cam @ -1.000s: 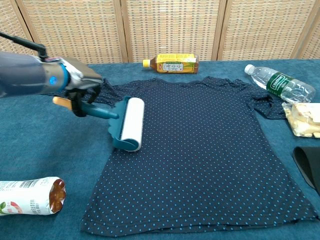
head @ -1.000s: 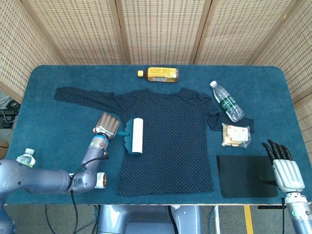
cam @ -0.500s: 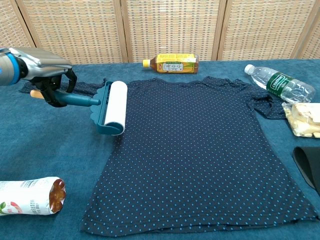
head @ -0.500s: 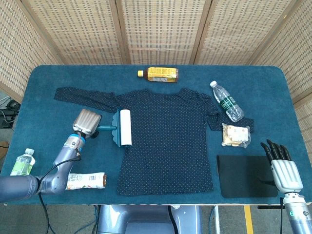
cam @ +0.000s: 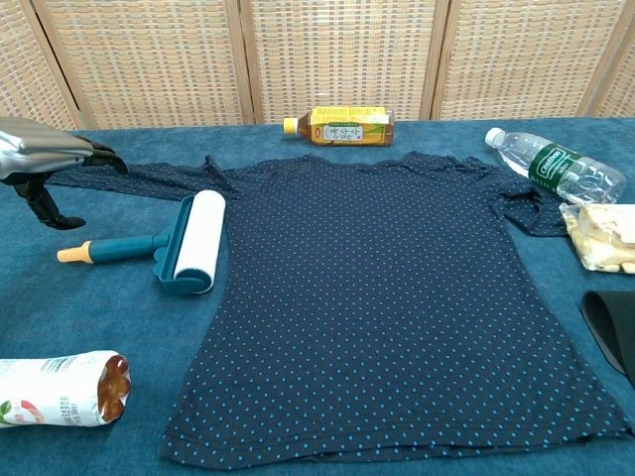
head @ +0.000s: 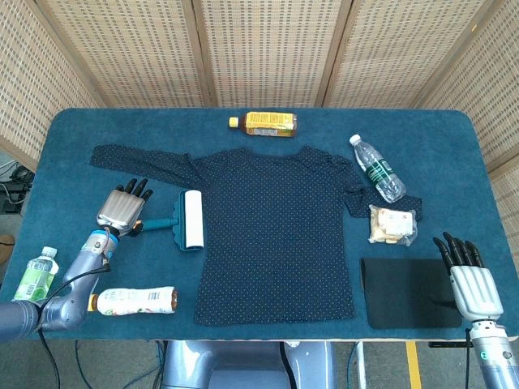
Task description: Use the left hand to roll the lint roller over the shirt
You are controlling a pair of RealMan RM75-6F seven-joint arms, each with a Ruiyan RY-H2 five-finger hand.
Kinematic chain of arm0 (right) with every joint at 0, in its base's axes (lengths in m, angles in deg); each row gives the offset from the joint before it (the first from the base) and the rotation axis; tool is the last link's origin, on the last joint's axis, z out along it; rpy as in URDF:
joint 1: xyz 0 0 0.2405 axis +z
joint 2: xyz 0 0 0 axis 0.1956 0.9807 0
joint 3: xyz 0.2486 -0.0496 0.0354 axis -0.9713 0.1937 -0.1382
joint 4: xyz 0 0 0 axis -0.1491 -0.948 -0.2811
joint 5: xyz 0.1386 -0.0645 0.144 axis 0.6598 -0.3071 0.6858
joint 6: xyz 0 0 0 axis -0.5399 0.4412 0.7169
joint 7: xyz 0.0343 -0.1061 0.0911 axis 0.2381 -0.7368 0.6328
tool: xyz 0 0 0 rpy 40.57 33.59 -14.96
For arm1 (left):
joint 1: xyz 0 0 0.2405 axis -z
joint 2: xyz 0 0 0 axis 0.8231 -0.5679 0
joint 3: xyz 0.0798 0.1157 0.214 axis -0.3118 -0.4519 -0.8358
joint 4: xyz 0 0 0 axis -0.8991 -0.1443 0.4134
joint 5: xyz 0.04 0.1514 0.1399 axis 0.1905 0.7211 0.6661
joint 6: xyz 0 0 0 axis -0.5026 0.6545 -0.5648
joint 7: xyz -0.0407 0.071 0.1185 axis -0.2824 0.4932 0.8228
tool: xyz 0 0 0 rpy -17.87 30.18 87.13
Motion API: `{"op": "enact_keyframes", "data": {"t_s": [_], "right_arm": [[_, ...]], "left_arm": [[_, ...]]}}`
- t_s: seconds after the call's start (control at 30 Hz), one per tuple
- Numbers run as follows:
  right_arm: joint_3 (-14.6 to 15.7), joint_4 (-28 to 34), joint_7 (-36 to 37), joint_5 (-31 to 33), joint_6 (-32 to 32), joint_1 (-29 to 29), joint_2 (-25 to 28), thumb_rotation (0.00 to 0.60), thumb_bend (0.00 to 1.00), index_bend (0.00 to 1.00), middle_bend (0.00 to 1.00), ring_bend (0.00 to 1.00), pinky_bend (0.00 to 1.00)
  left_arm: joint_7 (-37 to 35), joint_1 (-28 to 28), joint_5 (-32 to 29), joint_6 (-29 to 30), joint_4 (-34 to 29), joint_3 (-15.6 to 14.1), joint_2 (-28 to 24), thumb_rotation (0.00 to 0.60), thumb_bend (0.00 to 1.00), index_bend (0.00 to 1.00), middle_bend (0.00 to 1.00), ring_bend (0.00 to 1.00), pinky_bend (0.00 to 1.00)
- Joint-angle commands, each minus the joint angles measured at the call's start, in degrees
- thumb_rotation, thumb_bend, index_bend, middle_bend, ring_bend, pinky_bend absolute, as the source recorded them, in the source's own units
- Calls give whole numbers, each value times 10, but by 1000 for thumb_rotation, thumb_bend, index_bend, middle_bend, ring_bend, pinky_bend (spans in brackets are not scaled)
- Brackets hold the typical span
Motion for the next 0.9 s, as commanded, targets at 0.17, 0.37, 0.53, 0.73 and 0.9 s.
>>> {"op": "enact_keyframes", "data": {"t_s": [0.17,0.37,0.53,0.73,0.9], "right_arm": [[0,0,-2,-2,3,0,-1,600,64,0,0,0,0],[-6,-7,7,-5,14,-2,0,600,64,0,0,0,0],[-10,-11,8,-7,25,-4,0,600,60,0,0,0,0],[-12,-11,8,-16,35,-4,0,600,55,0,0,0,0],[-10,-10,8,-24,41,-5,1,600,54,0,0,0,0]], "left_arm": [[-46,-28,34,12,16,10,7,600,343,0,0,0,44],[-202,-131,206,157,-21,24,-1,600,339,0,0,0,0],[-263,-255,347,350,-25,-23,11,600,292,0,0,0,0],[-290,-343,372,385,-52,-67,-16,600,46,0,0,0,0],[-325,-384,395,396,-28,-74,-24,600,38,0,0,0,0]]}}
